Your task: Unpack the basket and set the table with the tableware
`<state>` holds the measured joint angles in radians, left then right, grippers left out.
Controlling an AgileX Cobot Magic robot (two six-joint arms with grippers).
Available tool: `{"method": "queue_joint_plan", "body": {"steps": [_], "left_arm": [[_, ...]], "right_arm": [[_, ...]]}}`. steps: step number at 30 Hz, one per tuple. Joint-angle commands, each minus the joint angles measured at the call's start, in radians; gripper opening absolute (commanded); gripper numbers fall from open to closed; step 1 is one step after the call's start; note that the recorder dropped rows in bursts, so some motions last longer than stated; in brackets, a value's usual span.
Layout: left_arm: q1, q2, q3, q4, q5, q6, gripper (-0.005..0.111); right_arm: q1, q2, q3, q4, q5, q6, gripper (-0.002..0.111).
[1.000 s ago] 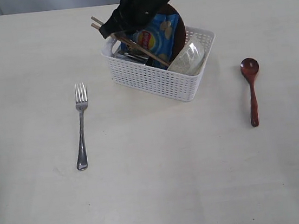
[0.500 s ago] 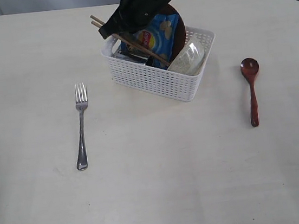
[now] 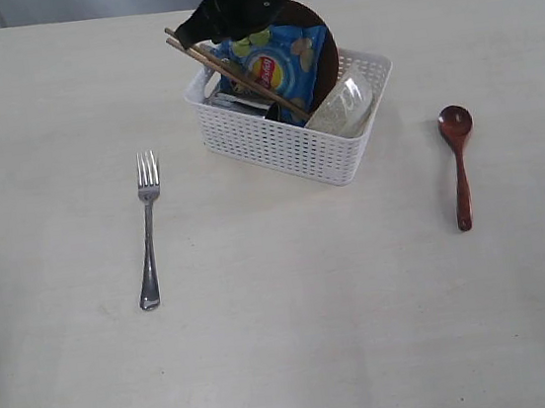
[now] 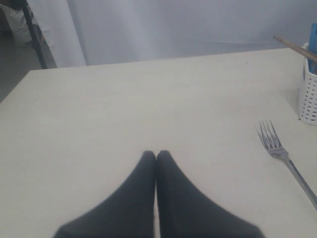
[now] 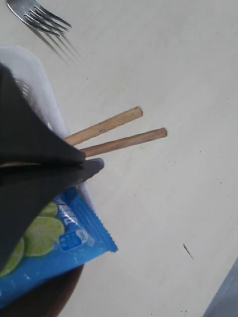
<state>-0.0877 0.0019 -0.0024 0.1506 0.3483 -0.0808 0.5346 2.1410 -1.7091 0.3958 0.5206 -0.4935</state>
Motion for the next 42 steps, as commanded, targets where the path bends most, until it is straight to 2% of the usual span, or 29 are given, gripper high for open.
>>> {"method": "queue_joint_plan", "body": {"steps": [1, 11, 16, 18, 19, 31, 34, 36, 37, 42], "left_arm": [[-0.005, -0.002, 0.002, 0.003, -0.002, -0.002, 0.0], [-0.005, -0.002, 0.002, 0.003, -0.002, -0.002, 0.0], [-0.005, -0.002, 0.002, -0.005, -0.002, -0.002, 0.0], [-0.005, -0.002, 0.002, -0.005, -0.002, -0.002, 0.0], [-0.005, -0.002, 0.002, -0.005, -0.002, -0.002, 0.0], [-0.005, -0.002, 0.002, -0.005, -0.002, -0.002, 0.0], [-0.005, -0.002, 0.002, -0.005, -0.002, -0.002, 0.0], [-0.005, -0.002, 0.002, -0.005, -0.002, -0.002, 0.0], [-0.005, -0.002, 0.002, -0.005, -0.002, -0.002, 0.0], [-0.005, -0.002, 0.002, -0.005, -0.002, -0.002, 0.0]], "right_arm": [[-0.006, -0.019, 0.0, -0.005, 0.0, -0.01, 0.0], [-0.006, 0.027, 0.0, 0.002, 0.0, -0.023, 0.002], [-0.006, 0.054, 0.0, 0.006, -0.01, -0.023, 0.033], [-0.006, 0.063, 0.0, 0.006, -0.018, -0.023, 0.04], [-0.006, 0.066, 0.0, 0.006, -0.02, -0.023, 0.04], [-0.006, 0.115, 0.0, 0.006, -0.02, -0.016, 0.035], [-0.006, 0.115, 0.0, 0.006, -0.02, -0.026, 0.021], [-0.006, 0.115, 0.0, 0.006, -0.014, -0.028, 0.004], [-0.006, 0.115, 0.0, 0.006, -0.012, -0.028, 0.0], [-0.006, 0.1, 0.0, 0.006, -0.012, -0.028, -0.001]]}}
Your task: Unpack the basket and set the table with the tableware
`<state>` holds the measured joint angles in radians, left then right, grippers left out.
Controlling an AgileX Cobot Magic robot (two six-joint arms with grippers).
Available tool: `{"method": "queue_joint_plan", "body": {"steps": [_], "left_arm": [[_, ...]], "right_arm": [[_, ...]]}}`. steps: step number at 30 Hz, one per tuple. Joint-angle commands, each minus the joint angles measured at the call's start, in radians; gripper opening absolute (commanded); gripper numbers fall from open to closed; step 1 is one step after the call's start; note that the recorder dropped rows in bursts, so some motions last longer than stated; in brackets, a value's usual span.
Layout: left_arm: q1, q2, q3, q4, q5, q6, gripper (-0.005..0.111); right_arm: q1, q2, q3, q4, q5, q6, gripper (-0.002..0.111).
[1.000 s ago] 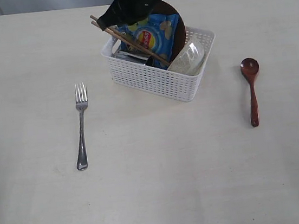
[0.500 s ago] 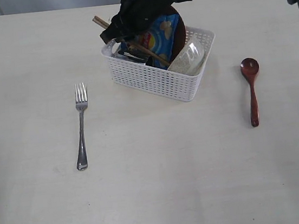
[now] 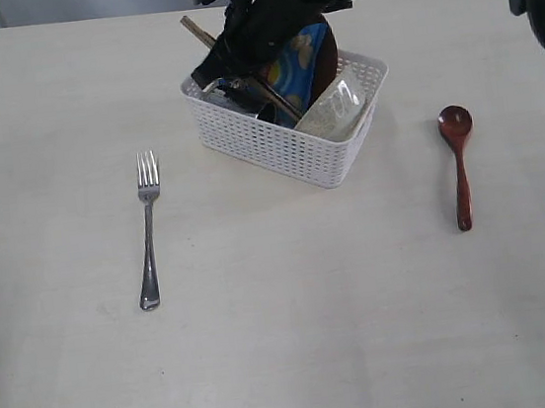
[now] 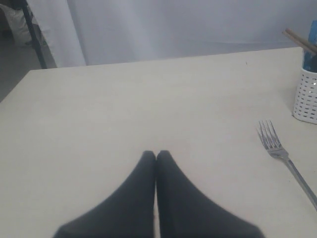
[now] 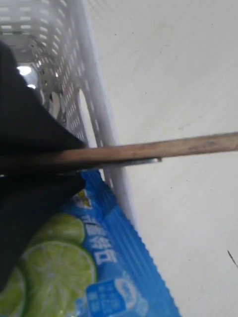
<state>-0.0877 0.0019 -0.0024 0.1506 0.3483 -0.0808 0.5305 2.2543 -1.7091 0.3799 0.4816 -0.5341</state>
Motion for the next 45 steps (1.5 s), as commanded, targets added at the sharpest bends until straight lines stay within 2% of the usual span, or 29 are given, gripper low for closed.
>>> {"method": "queue_joint_plan", "body": {"steps": [1, 21, 27, 34, 40, 45], "left_arm": [[-0.005, -0.002, 0.002, -0.005, -0.002, -0.002, 0.0], [-0.005, -0.002, 0.002, -0.005, -0.002, -0.002, 0.0], [-0.005, -0.002, 0.002, -0.005, -0.002, -0.002, 0.0], [-0.005, -0.002, 0.002, -0.005, -0.002, -0.002, 0.0], [-0.005, -0.002, 0.002, -0.005, -0.002, -0.002, 0.0], [-0.005, -0.002, 0.002, -0.005, -0.002, -0.002, 0.0]], "right_arm": [[-0.002, -0.02, 0.0, 0.022, 0.027, 0.013, -0.001], [-0.002, -0.152, 0.0, 0.022, 0.041, 0.013, -0.001], [-0.042, -0.261, 0.0, 0.021, 0.01, 0.013, -0.001], [-0.135, -0.39, 0.0, 0.045, 0.072, 0.057, -0.001], [-0.29, -0.443, 0.002, -0.019, 0.283, 0.252, -0.001], [-0.419, -0.445, 0.117, -0.102, 0.317, 0.422, -0.001]]}}
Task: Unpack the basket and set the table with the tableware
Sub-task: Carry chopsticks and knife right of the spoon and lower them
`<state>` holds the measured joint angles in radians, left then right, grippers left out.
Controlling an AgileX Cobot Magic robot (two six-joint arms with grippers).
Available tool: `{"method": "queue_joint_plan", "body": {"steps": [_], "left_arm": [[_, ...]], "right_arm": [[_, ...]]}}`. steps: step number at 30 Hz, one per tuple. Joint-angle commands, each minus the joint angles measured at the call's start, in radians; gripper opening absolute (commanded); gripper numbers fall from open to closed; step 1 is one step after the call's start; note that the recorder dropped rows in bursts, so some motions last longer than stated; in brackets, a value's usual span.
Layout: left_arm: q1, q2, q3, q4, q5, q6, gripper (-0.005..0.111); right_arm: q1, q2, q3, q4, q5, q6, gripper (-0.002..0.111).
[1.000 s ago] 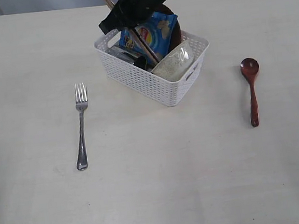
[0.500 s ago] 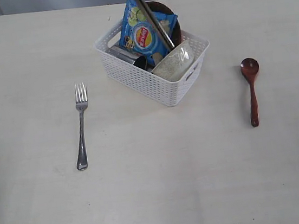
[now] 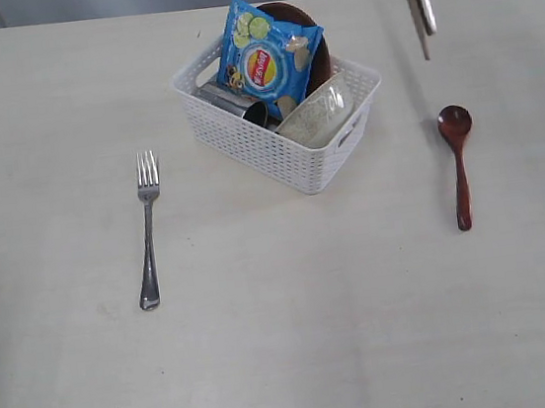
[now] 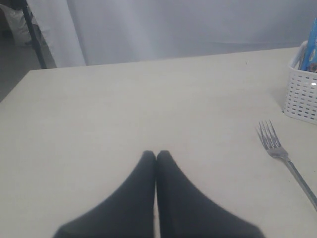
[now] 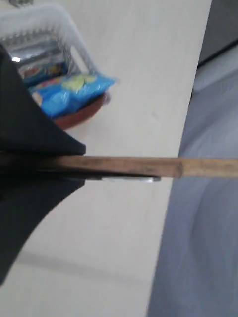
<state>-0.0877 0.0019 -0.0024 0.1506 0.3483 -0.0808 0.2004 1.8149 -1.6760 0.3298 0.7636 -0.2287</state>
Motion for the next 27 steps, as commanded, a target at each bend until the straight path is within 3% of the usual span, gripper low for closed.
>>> {"method": "queue_joint_plan", "body": {"steps": [1, 7, 13, 17, 27], "left_arm": [[-0.005, -0.002, 0.002, -0.005, -0.002, -0.002, 0.0], [-0.005, -0.002, 0.002, -0.005, -0.002, -0.002, 0.0], [-0.005, -0.002, 0.002, -0.005, -0.002, -0.002, 0.0], [-0.005, -0.002, 0.002, -0.005, -0.002, -0.002, 0.0], [-0.005, -0.002, 0.002, -0.005, -0.002, -0.002, 0.0]], "right_arm": [[-0.12, -0.006, 0.134, -0.049, 0.028, 0.138, -0.001], [-0.209, -0.006, 0.405, -0.051, -0.119, 0.206, -0.001], [-0.211, -0.006, 0.556, -0.14, -0.257, 0.238, -0.001], [-0.211, -0.006, 0.588, -0.255, -0.272, 0.317, -0.001], [-0.207, 0.075, 0.597, -0.272, -0.281, 0.319, -0.001]]}}
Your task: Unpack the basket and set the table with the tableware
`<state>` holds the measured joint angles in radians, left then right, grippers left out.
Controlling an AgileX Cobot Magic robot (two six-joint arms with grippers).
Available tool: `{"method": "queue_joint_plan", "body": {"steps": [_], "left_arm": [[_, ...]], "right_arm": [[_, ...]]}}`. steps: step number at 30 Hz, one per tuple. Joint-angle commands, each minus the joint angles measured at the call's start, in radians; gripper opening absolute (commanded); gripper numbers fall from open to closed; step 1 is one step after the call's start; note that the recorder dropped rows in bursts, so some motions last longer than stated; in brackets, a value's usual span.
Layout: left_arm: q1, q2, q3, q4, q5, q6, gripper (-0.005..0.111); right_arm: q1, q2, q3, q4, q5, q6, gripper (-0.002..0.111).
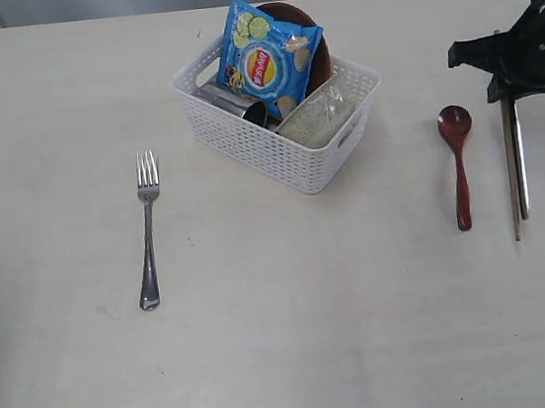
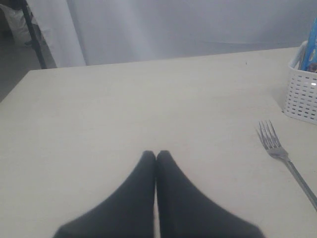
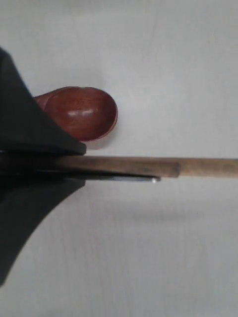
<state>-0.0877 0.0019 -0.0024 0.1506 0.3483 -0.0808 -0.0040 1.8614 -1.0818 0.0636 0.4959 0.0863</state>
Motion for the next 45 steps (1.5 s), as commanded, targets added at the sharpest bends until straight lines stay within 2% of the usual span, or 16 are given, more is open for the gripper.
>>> {"method": "queue_joint_plan", "body": {"steps": [1, 9, 10, 12, 14, 26, 33, 45], "left_arm": [[-0.005, -0.002, 0.002, -0.005, -0.002, -0.002, 0.0], [-0.005, -0.002, 0.002, -0.005, -0.002, -0.002, 0.0], [-0.005, -0.002, 0.002, -0.005, -0.002, -0.002, 0.0], [-0.005, -0.002, 0.002, -0.005, -0.002, -0.002, 0.0], [-0.005, -0.002, 0.002, -0.005, -0.002, -0.002, 0.0], [-0.005, -0.002, 0.002, 0.0, -0.002, -0.002, 0.0], [-0.005, -0.002, 0.002, 0.002, -0.002, -0.002, 0.0], [-0.005, -0.002, 0.002, 0.002, -0.002, -0.002, 0.0]], "right_arm": [[-0.003, 0.043, 0.002, -0.006, -0.022, 0.004, -0.001], [-0.003, 0.138, 0.002, 0.039, -0.042, -0.009, 0.0], [-0.003, 0.143, 0.002, 0.039, -0.046, -0.009, 0.005], [-0.003, 0.146, 0.002, 0.043, -0.049, -0.009, 0.023], [-0.003, 0.146, 0.002, 0.043, -0.051, -0.009, 0.033], [-0.003, 0.084, 0.002, 0.039, 0.022, -0.023, 0.033], [-0.005, 0.059, 0.002, -0.064, 0.088, 0.018, 0.033], [-0.003, 0.048, 0.002, -0.064, 0.187, 0.018, 0.033]]}}
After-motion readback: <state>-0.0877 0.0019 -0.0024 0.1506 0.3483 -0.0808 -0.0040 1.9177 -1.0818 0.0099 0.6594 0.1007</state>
